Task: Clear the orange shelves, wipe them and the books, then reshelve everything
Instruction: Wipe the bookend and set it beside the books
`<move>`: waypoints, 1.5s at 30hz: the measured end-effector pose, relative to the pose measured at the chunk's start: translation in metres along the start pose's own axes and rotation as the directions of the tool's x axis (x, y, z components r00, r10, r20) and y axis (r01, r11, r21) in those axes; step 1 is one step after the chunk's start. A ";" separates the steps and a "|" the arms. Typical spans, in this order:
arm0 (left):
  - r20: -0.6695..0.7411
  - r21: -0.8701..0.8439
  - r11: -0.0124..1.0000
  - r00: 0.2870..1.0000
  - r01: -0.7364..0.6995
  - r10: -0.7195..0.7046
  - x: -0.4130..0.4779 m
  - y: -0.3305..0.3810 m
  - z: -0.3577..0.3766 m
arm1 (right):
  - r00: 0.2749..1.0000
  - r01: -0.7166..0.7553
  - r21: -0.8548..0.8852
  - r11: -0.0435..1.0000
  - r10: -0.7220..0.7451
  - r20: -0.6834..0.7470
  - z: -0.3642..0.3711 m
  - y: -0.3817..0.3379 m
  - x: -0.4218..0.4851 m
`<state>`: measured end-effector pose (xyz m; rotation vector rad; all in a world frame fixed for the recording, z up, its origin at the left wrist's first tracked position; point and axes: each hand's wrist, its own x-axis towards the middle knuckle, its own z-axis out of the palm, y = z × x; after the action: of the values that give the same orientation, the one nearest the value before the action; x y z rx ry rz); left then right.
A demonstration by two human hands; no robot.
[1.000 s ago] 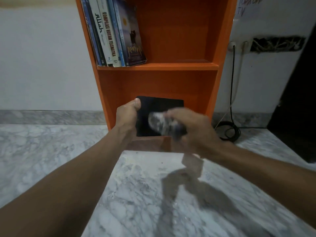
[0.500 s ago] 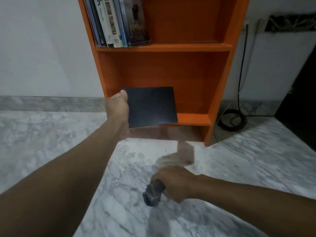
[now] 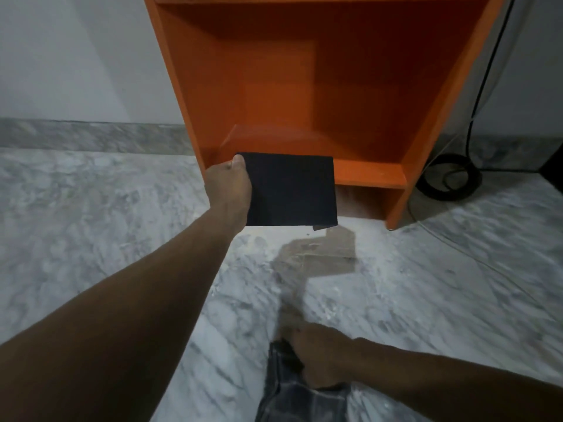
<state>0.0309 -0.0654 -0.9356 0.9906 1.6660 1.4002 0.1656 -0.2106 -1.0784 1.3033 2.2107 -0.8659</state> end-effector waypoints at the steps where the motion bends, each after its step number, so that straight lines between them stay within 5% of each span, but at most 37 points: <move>1: -0.003 0.018 1.000 1.000 -0.004 0.004 0.001 -0.002 0.001 | 0.993 0.034 -0.009 0.999 -0.035 -0.109 -0.001 0.001 -0.002; 4: -0.010 0.090 0.996 1.000 -0.016 0.017 -0.002 0.000 0.001 | 0.808 0.148 0.039 0.988 -0.098 -0.581 -0.018 0.000 -0.017; 6: -0.015 0.120 0.992 0.999 -0.030 0.032 -0.007 0.006 -0.002 | 0.507 0.190 -0.032 0.981 -0.126 -0.853 -0.049 0.000 -0.031; 8: -0.021 0.143 0.989 0.999 -0.043 0.047 -0.013 0.015 -0.005 | 0.273 0.143 -0.109 0.984 -0.145 -0.951 -0.087 0.002 -0.049; 9: -0.021 0.149 0.987 0.998 -0.053 0.057 -0.015 0.020 -0.007 | 0.252 0.085 -0.128 0.988 -0.145 -0.957 -0.106 0.003 -0.056; 13: -0.016 0.153 0.980 0.991 -0.127 0.131 -0.027 0.051 -0.014 | 0.497 -0.158 -0.212 0.964 -0.108 -0.861 -0.163 -0.010 -0.078; 19: 0.025 0.188 0.938 0.957 -0.290 0.290 -0.034 0.111 -0.039 | 0.615 -0.251 -0.151 0.956 0.037 -0.787 -0.216 -0.035 -0.103; 21: 0.019 0.182 0.934 0.951 -0.307 0.309 -0.028 0.144 -0.049 | 0.598 -0.253 -0.169 0.953 0.016 -0.801 -0.235 -0.048 -0.119; 29: 0.212 0.274 0.793 0.839 -0.544 0.502 0.003 0.287 -0.073 | 0.342 -0.145 0.005 0.989 0.055 -0.938 -0.338 -0.077 -0.154; 35: 0.155 0.071 0.866 0.863 -0.496 0.482 0.027 0.320 -0.090 | 0.164 0.086 0.186 0.979 0.170 -0.972 -0.402 -0.063 -0.161; 45: -0.024 0.205 0.848 0.864 -0.489 0.503 0.082 0.294 -0.052 | 0.186 0.199 0.211 0.957 0.175 -0.967 -0.443 -0.010 -0.130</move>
<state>-0.0216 0.0187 -0.6420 1.5866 1.6945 1.6386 0.1960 0.0157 -0.6772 2.5533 3.0735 -0.2401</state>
